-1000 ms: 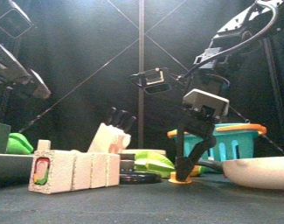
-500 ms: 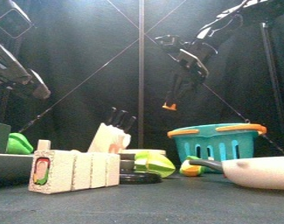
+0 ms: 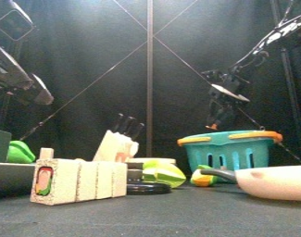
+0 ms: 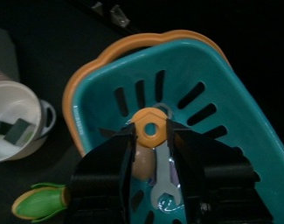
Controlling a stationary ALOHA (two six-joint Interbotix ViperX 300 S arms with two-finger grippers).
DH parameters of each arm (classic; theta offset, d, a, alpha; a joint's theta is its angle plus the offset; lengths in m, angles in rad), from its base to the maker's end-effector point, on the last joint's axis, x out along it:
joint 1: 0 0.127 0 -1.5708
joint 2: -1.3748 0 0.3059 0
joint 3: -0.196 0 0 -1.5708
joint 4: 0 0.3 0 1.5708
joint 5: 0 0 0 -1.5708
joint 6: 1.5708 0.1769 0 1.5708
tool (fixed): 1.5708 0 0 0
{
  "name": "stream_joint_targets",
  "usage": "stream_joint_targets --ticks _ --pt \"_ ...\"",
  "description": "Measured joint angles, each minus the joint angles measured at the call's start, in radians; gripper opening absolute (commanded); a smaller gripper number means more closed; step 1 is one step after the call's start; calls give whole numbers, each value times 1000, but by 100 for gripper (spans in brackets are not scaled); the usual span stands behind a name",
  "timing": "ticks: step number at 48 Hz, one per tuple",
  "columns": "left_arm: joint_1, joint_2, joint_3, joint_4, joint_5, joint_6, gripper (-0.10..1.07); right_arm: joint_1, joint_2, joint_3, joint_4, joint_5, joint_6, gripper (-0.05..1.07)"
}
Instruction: Place yellow nut in basket
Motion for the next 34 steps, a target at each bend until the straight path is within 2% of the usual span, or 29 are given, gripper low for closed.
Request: stream_joint_targets --ticks 6,14,25,34 --pt "0 0 0 0 0 0 87 -80 35 26 12 -41 0 59" --pt "0 2 0 0 0 0 87 -137 81 41 40 -43 0 59" --pt "0 11 2 0 2 0 87 -143 155 43 106 -23 -3 61" --pt "0 14 3 0 2 0 87 -143 190 41 114 17 -3 70"
